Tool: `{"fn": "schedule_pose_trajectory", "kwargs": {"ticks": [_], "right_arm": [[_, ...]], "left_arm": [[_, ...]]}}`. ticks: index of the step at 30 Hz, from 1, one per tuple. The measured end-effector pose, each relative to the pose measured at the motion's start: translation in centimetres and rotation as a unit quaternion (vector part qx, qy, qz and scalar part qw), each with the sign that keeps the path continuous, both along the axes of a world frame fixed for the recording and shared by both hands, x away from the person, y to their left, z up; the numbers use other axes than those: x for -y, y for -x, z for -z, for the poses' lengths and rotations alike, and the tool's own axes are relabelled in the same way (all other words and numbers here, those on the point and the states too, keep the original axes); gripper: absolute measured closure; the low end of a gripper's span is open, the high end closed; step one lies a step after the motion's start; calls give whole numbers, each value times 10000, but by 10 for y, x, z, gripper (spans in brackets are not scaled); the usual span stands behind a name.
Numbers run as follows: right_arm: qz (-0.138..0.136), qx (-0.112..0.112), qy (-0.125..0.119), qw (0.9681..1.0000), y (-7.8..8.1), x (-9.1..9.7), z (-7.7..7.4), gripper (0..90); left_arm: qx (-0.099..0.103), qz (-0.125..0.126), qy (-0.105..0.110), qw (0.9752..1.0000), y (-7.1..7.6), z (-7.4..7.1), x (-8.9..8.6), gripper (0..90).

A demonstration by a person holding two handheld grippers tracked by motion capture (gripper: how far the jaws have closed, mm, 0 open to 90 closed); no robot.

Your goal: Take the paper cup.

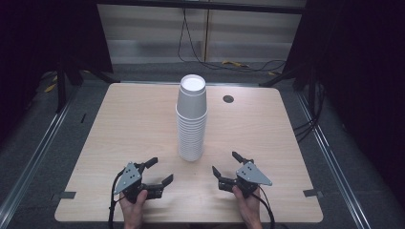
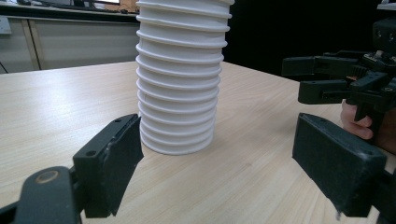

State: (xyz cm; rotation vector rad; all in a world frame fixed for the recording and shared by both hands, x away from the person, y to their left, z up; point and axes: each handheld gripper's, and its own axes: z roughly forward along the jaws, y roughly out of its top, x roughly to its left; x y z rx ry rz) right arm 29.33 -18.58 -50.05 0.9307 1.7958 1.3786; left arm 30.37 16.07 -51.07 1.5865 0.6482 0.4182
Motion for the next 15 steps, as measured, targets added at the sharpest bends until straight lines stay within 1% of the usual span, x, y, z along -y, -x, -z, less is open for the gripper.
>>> {"fn": "schedule_pose_trajectory", "kwargs": {"ticks": [2,3,4,8,10,11,12,14,15], "right_arm": [[16,-14,-21,10000,0,0,0,134],[-39,-91,-60,9999,1,2,0,133],[-54,-104,-86,9999,1,2,0,133],[-13,-71,-27,10000,1,1,0,134],[-78,-122,-12,9999,1,0,-1,136],[-66,-106,25,9999,0,0,-1,137],[-39,-131,36,9999,0,-1,-1,137],[-133,-133,-35,9998,-1,-1,-1,139],[-100,-129,-16,9999,-1,-1,-3,143]], "left_arm": [[-23,-3,23,10000,0,0,0,157],[-22,8,-4,10000,-1,0,-1,157],[-40,-4,36,10000,-1,0,0,157],[-56,30,45,10000,-1,0,-1,157],[-109,-5,97,9999,-1,0,0,157],[-92,37,63,9999,-2,0,-1,157],[-98,-1,80,9999,-2,0,-1,157],[-132,48,109,9998,-2,0,-1,157],[-101,69,55,9999,-2,0,-2,157]]}}
